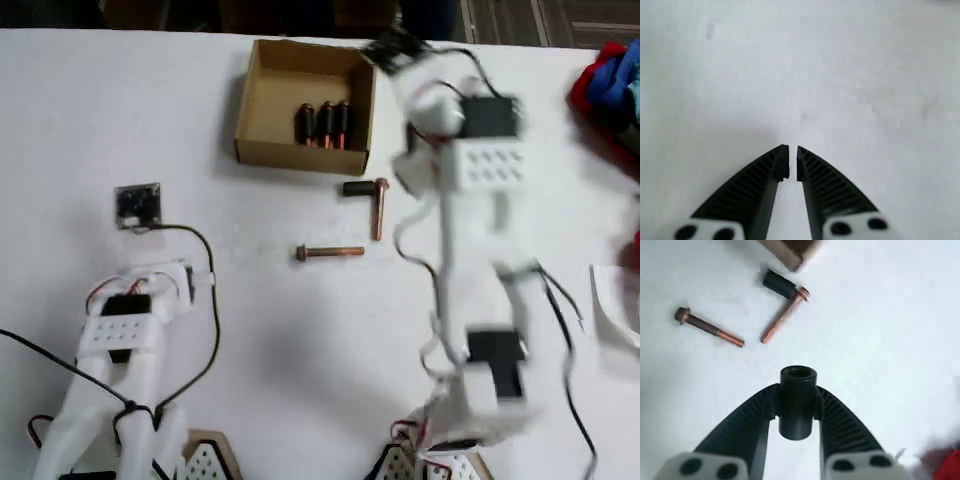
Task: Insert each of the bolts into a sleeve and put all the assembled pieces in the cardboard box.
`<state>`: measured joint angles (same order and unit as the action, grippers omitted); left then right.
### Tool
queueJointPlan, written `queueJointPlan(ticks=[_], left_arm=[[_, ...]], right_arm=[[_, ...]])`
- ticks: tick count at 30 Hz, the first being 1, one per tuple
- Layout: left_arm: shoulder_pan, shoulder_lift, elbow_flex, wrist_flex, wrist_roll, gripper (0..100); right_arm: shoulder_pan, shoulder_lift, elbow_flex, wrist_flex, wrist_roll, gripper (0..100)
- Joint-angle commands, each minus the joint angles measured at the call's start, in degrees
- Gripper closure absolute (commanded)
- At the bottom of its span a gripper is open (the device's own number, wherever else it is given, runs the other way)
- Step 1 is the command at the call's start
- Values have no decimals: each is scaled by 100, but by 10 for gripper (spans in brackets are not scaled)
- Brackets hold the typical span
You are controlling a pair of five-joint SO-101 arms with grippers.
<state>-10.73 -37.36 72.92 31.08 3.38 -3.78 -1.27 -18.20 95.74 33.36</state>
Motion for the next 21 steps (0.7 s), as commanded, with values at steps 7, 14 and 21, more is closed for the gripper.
queueJointPlan(ticks=[7, 14, 21], left_arm=[[1890, 26, -1508, 756, -2136, 939], [2251, 1407, -3530, 1873, -686, 919], [2673, 3191, -5552, 3640, 2426, 779]], right_arm=[[1235, -3767, 6031, -2993, -53, 975], [1314, -4198, 7692, -4374, -536, 975], [1279, -4198, 8396, -5631, -1714, 975]])
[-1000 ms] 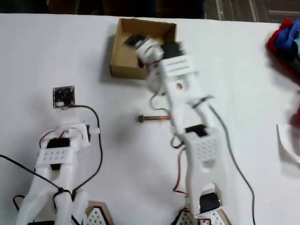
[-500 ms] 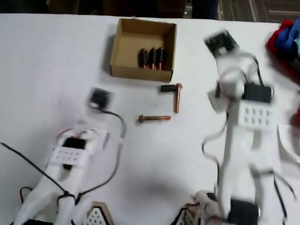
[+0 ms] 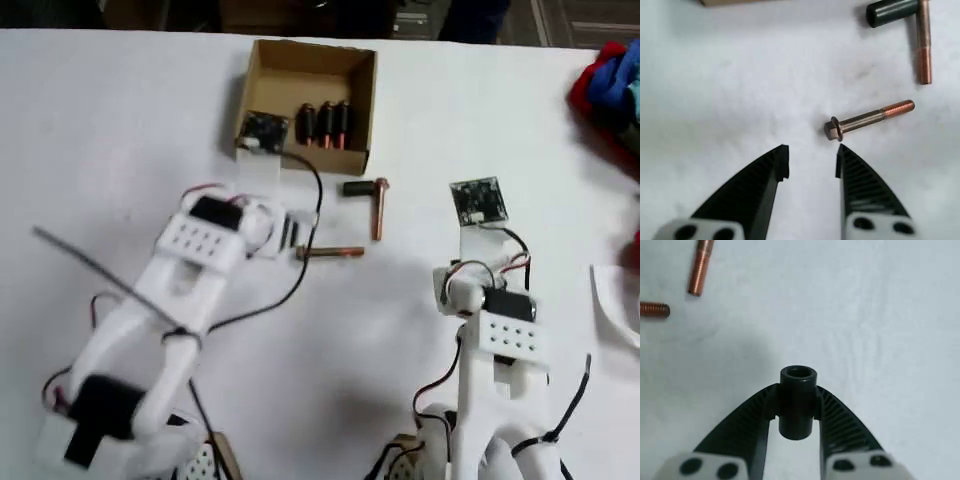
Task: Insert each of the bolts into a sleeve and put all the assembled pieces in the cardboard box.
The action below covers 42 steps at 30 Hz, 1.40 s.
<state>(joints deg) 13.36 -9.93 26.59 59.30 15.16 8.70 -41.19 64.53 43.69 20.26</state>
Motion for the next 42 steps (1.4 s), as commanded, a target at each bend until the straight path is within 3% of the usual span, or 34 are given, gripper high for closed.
queueJointPlan(ticks=[1, 6, 11, 13, 18, 24, 42], left_arm=[[422, 615, -1103, 949, 1459, 778], [1134, 1240, -1244, 1565, 1855, 778], [1407, 1793, -1279, 1037, 3657, 775], [1327, 1943, -1288, 941, 3947, 775], [853, 2066, -1490, 914, 3991, 778], [448, 2066, -1613, 114, 3991, 778], [756, 2462, -1552, -396, 3991, 778]], right_arm=[[31, -207, 229, -567, -510, 975], [40, -207, 369, -998, -571, 975], [31, -207, 343, -1024, -607, 975], [31, -207, 369, -1015, -615, 975], [40, -207, 440, -1024, -615, 975], [31, -207, 466, -1033, -615, 975], [31, -224, 448, -1033, -615, 975]])
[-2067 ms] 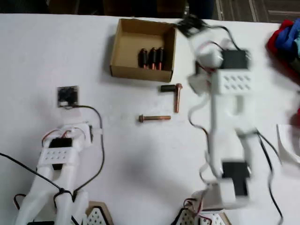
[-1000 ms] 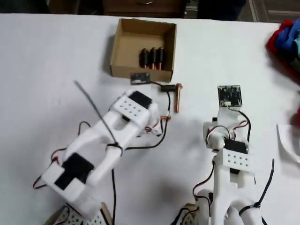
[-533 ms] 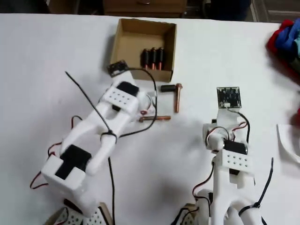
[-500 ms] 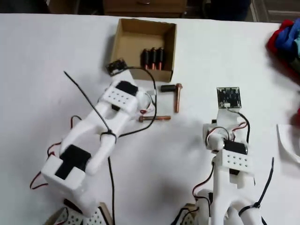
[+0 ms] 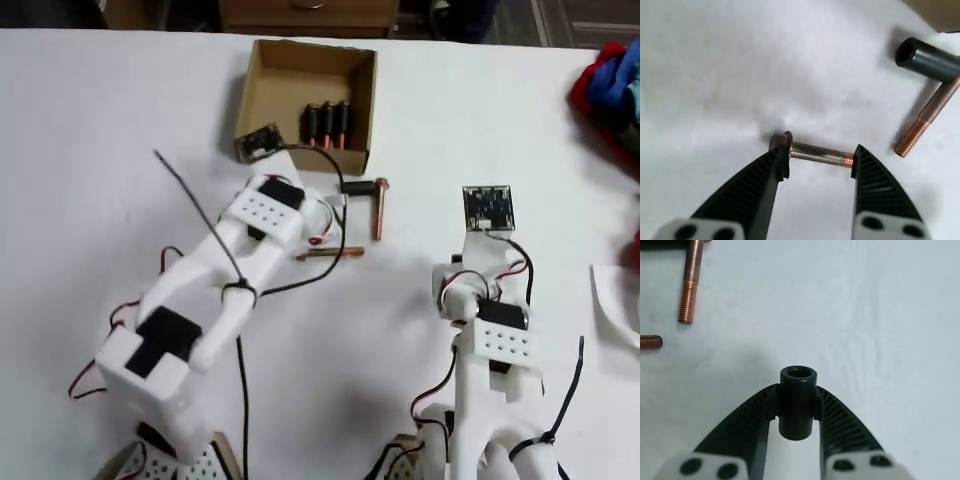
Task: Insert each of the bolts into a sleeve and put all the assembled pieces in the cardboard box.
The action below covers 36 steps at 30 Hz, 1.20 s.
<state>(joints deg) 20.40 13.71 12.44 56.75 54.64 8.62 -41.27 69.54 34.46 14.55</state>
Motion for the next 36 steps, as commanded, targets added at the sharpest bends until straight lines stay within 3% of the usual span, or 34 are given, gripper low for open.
queueJointPlan(ticks=[1, 15, 29, 32, 36], left_arm=[[53, 202, -145, -141, 44, 778], [0, 677, -778, -26, 44, 778], [149, 756, -2677, 3930, 18, 778], [114, 756, -2413, 3666, 26, 778], [123, 756, -1921, 2708, 35, 778]], right_arm=[[40, -215, -53, -110, -44, 975], [40, -198, -53, -110, -44, 975], [40, -215, -53, -171, -44, 975], [40, -198, -44, -242, -44, 975], [40, -198, -35, -233, -44, 975]])
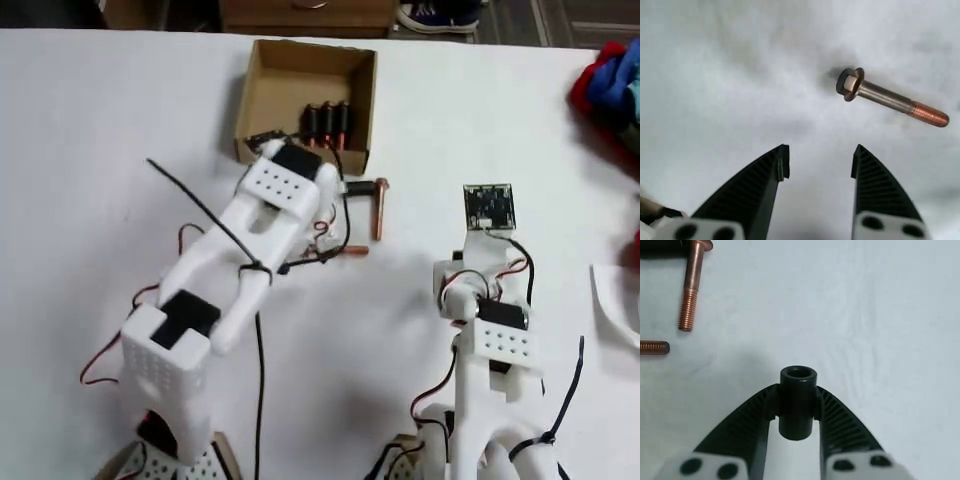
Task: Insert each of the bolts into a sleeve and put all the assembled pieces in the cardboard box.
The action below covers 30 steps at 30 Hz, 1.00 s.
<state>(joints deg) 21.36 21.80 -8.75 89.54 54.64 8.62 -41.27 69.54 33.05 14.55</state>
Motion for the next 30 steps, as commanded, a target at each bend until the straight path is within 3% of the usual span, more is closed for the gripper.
queueJointPlan(ticks=[1, 7, 18, 25, 30], left_arm=[[44, -53, 365, -870, 35, 778], [0, -53, 1147, -2321, 35, 778], [-475, -62, 1147, -3596, 44, 778], [-387, -97, 1156, -3473, 44, 778], [-316, -123, 664, -2330, 44, 778]], right_arm=[[40, -198, -35, -92, -44, 975], [48, -198, -35, -92, -44, 975], [48, -198, -35, -92, -44, 975], [48, -198, -35, -92, -44, 975], [48, -198, -35, -92, -44, 975]])
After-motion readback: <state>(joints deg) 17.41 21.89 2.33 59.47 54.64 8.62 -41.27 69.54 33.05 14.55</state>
